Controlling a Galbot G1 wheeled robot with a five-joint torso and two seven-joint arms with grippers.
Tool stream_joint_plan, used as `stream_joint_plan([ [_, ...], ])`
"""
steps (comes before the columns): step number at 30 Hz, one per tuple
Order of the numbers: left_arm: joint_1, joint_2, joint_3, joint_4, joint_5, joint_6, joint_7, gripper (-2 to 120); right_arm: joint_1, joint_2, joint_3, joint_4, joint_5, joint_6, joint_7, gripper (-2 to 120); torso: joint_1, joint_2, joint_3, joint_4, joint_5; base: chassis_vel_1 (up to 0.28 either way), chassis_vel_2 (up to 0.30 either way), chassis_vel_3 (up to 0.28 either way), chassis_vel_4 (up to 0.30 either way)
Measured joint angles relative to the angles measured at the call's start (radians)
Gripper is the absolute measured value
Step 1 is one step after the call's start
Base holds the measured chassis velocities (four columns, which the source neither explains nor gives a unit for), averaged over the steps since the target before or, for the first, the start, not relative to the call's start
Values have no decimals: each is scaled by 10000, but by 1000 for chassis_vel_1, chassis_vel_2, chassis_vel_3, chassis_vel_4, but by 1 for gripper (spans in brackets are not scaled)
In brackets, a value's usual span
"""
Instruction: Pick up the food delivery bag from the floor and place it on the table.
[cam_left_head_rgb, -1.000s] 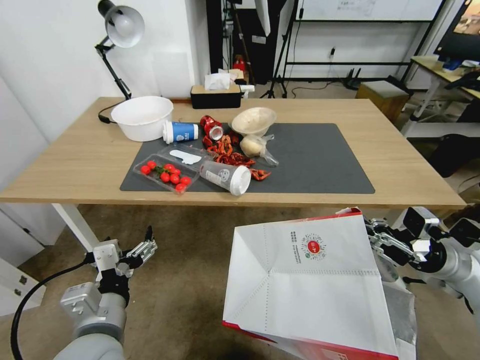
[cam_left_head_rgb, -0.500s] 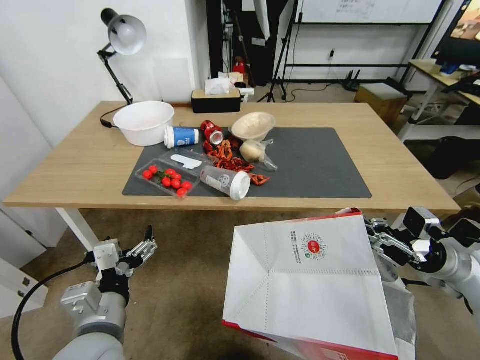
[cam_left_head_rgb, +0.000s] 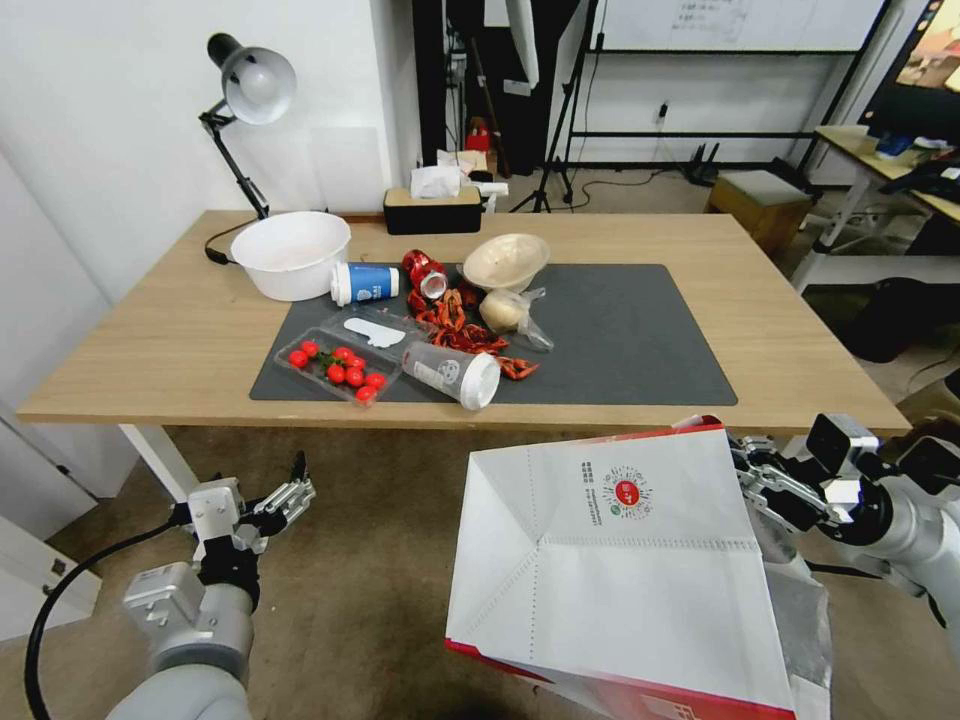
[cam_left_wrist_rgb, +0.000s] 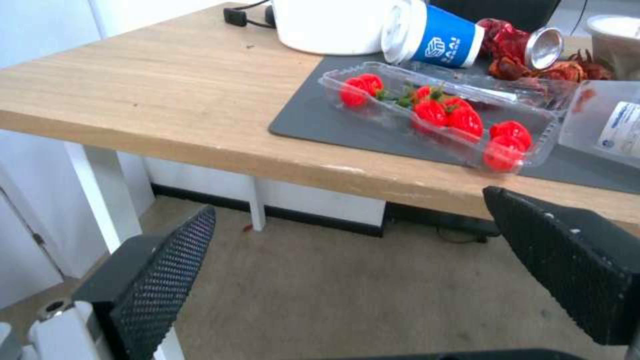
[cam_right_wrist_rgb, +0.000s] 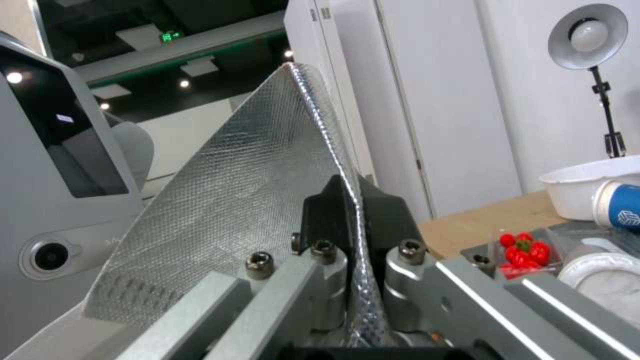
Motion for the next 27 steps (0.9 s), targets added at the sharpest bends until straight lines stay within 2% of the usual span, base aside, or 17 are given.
stream_joint_plan([
  [11, 22, 1, -17, 57, 10, -170, 91, 100, -30, 29, 9, 6, 0, 6, 0, 0, 171, 380, 209, 0, 0, 0, 0, 0, 0],
  [27, 64, -4, -20, 56, -9, -191, 177, 100, -59, 28, 19, 21, 9, 5, 9, 0, 213, 485, 273, 0, 0, 0, 0, 0, 0],
])
